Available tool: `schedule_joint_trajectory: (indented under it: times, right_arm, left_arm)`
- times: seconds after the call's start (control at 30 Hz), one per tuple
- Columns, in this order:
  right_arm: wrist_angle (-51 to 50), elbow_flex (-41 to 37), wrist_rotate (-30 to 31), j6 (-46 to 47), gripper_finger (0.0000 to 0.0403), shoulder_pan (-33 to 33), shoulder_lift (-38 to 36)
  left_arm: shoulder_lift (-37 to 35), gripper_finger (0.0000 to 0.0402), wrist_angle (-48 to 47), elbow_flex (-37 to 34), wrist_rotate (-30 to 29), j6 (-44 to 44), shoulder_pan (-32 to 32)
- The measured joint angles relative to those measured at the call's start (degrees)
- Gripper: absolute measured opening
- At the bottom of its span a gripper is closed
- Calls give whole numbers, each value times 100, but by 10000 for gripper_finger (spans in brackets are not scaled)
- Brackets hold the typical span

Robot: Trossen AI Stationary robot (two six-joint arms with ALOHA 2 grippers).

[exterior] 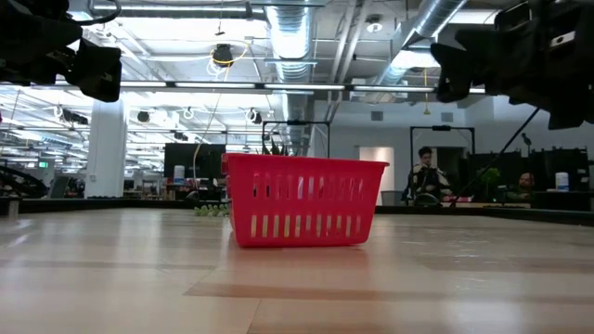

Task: Pick and place pill bottles into a basket
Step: Return to Home Position

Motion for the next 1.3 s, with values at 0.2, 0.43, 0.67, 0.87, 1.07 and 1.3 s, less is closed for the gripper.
schedule_joint_trajectory:
  times: [0.2, 0.43, 0.67, 0.87, 1.07, 1.3]
  right_arm:
    - [-266, 0, 10, -13, 169, -286, 0]
    - [-522, 0, -27, -13, 169, -414, 0]
    - [-570, -2, -40, -56, 164, -414, 0]
    - [-1012, -4, -24, -110, 164, -437, 0]
    - [-1189, -4, -131, -105, 162, -545, 0]
    - [-1191, -4, -139, 227, 160, -673, -200]
  left_arm:
    - [0, 192, 0, 0, 0, 1, 1]
    - [0, 192, 0, 0, -2, 1, 1]
    - [0, 192, 0, 0, 0, 1, -1]
    - [0, 192, 0, 0, 0, 0, 0]
    - [0, 192, 0, 0, 0, 0, 0]
    - [0, 192, 0, 0, 0, -1, 1]
